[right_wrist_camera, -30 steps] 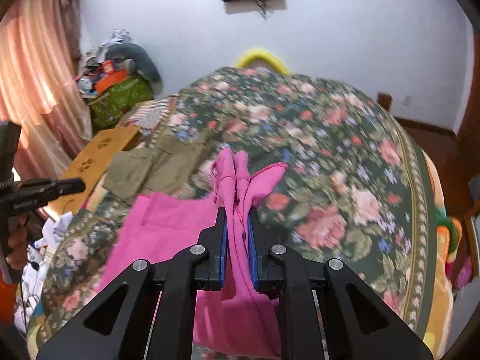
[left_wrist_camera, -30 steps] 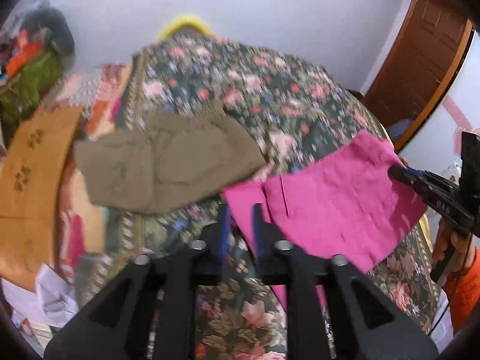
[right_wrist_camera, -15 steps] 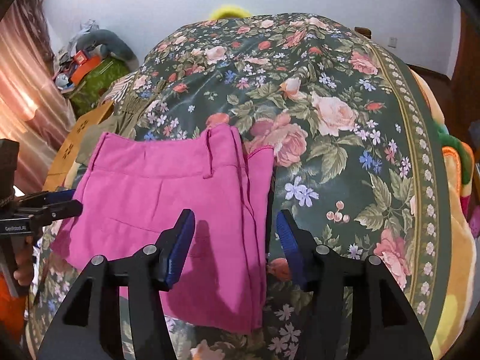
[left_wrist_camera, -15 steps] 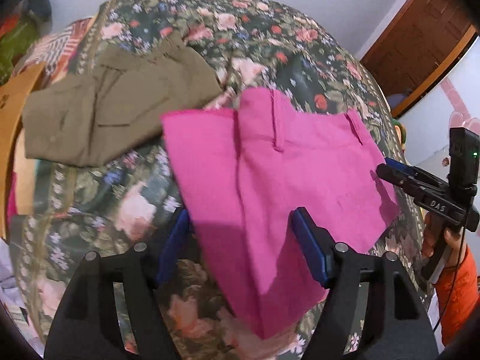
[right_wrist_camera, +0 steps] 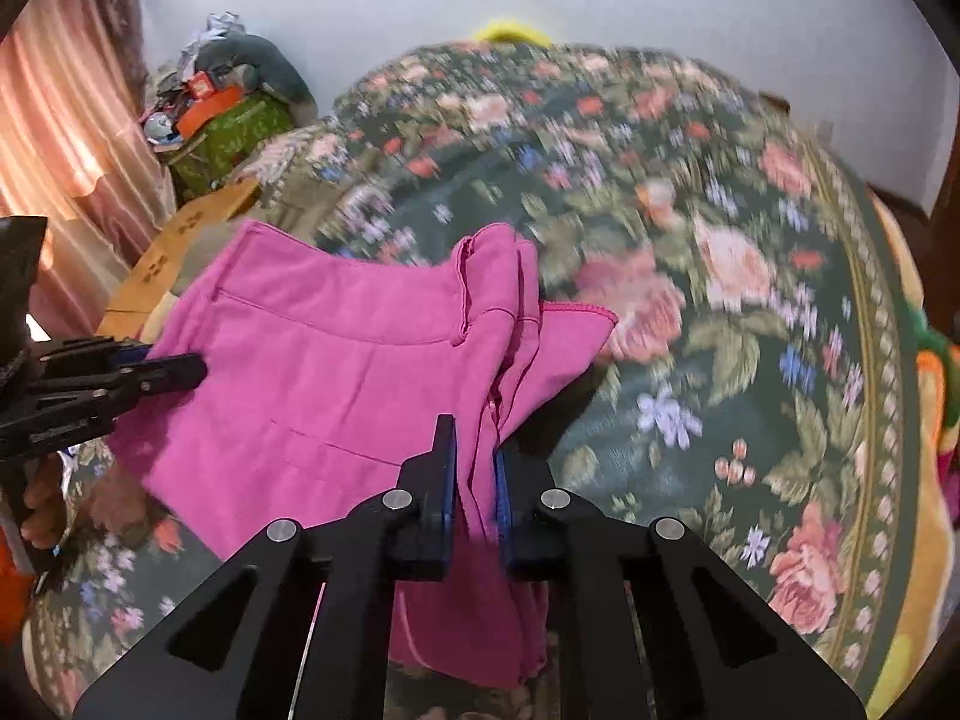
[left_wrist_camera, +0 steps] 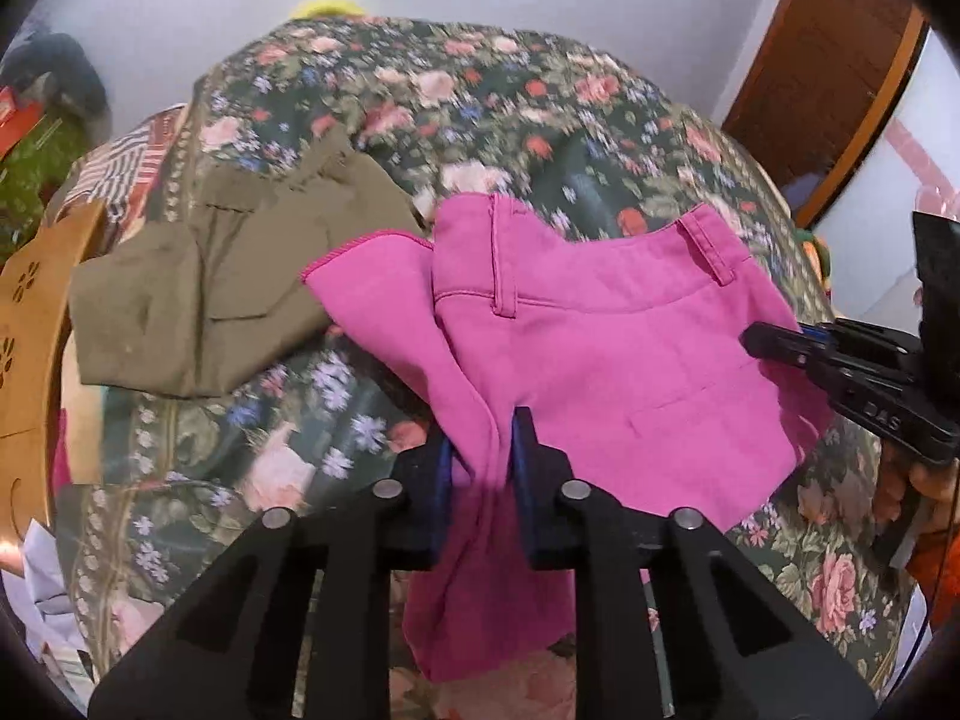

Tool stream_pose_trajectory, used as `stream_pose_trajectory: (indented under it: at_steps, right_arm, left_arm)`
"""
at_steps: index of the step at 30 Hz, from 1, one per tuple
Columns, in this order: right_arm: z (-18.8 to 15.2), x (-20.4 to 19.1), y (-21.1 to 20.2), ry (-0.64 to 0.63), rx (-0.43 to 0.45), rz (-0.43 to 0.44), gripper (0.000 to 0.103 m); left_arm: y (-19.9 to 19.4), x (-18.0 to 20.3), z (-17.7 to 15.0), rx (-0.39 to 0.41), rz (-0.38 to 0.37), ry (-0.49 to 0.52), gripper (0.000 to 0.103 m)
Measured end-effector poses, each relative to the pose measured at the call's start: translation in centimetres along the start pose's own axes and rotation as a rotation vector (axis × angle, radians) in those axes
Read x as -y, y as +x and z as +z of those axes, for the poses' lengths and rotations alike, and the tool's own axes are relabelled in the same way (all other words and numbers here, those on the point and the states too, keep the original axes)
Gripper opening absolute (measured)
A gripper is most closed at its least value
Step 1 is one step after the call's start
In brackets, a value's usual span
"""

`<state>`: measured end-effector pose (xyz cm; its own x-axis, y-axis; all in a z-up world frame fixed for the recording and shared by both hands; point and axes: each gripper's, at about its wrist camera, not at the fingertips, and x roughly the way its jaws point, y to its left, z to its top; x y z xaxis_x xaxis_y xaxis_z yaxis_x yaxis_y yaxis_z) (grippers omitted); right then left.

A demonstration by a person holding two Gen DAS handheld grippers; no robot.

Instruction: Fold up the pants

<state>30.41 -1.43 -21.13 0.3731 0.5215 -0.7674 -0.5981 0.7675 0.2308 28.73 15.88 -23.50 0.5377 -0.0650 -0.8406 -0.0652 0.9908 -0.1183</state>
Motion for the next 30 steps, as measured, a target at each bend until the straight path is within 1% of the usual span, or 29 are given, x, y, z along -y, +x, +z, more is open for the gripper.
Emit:
stream_pose_trajectory:
  at_steps: [4,8,12,16,20,23,26,30]
  right_arm:
    - [2.1,-2.9,-1.5,-0.063,0.051,0.001,0.009]
    - [4.9,-6.4,-1.5,-0.124,0.097,0.004,0.009]
    - [7.5,-9.4,-0.3,-0.151,0.132,0.020,0.009]
    - [10.2,-12.4,2.4,-0.178,0.150,0.031,0.009]
    - [12.2,-14.4,5.8,-0.190,0.142,0.053,0.009]
    - [13.5,-15.5,8.8,-0.205,0.117,0.063,0.009]
    - [14.1,-15.8,11.4,-0.213,0.091,0.057,0.009]
    - [14.3,-14.8,14.6,-0.198,0.048,0.046,0.009]
  left_arm:
    - [-2.0,-2.0,0.7,0.052,0.020,-0.015,0.015]
    - [-4.4,-5.1,1.7,0.120,0.057,-0.036,0.015]
    - [-6.4,-9.3,3.1,0.176,0.101,-0.064,0.015]
    - [-6.6,-13.6,4.5,0.198,0.137,-0.095,0.015]
    - [-5.4,-17.8,5.5,0.195,0.150,-0.148,0.015]
    - [-3.0,-20.0,6.1,0.173,0.187,-0.158,0.015]
    - [-0.3,-21.3,6.2,0.152,0.206,-0.159,0.015]
    - [3.6,-22.6,6.5,0.119,0.222,-0.181,0.015]
